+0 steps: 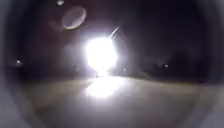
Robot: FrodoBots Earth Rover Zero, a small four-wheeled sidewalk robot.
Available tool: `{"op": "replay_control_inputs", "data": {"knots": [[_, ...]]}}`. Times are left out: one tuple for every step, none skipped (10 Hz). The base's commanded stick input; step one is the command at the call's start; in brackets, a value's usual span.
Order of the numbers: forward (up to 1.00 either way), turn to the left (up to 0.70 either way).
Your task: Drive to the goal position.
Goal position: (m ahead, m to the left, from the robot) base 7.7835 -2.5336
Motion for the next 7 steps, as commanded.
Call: {"op": "replay_control_inputs", "data": {"knots": [[1.0,0.02],[1.0,0.02],[1.0,0.03],[1.0,0.03],[1.0,0.03],[1.0,0.04],[1.0,0.07]]}}
